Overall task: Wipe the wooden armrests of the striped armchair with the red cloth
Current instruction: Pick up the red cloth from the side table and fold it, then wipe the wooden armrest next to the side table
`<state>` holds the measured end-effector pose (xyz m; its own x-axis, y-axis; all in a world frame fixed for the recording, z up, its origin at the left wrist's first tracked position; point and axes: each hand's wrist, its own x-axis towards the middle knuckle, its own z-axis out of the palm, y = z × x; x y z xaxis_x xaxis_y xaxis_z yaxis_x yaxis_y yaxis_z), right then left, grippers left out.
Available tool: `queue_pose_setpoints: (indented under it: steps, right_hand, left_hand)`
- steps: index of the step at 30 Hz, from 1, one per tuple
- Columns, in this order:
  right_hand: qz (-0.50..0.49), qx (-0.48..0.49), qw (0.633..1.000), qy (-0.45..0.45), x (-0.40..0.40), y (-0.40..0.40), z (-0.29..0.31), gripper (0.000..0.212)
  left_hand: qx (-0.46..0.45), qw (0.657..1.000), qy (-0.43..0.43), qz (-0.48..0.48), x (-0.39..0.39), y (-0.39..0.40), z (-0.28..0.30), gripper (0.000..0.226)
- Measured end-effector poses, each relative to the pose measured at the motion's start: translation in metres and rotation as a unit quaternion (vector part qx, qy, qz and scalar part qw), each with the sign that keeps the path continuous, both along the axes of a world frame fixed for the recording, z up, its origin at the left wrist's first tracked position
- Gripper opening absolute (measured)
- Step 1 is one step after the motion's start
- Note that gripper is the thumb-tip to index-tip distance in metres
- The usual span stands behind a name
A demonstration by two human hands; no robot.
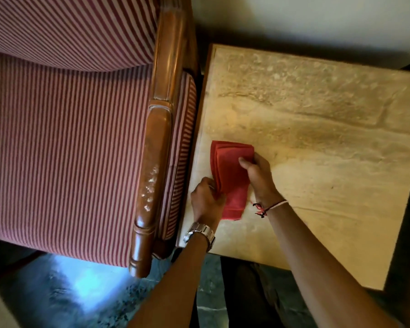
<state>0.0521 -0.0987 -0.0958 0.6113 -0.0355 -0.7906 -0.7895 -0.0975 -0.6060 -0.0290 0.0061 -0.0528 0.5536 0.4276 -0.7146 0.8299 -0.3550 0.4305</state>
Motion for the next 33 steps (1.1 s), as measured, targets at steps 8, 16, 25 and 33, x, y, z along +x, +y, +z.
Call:
queue_pose_setpoints:
  steps: [8, 16, 25, 33]
  right_hand:
    - [-0.041, 0.092, 0.992, -0.074, -0.011, 0.035, 0.115, 0.018]
    - [0.128, -0.055, 0.982, -0.131, -0.021, 0.138, 0.136, 0.037]
    - [0.221, -0.352, 0.822, -0.389, -0.081, 0.187, 0.119, 0.061]
    - [0.237, -0.418, 0.793, -0.374, -0.077, 0.217, 0.077, 0.066]
  left_hand:
    - [0.006, 0.989, -0.146, 0.037, -0.033, 0.042, 0.108, 0.030]
    - [0.054, 0.988, -0.137, 0.049, -0.062, 0.148, 0.110, 0.041]
    - [0.208, 0.944, -0.219, -0.132, -0.085, 0.251, 0.009, 0.063]
    - [0.297, 0.845, -0.233, -0.380, -0.086, 0.313, -0.116, 0.070]
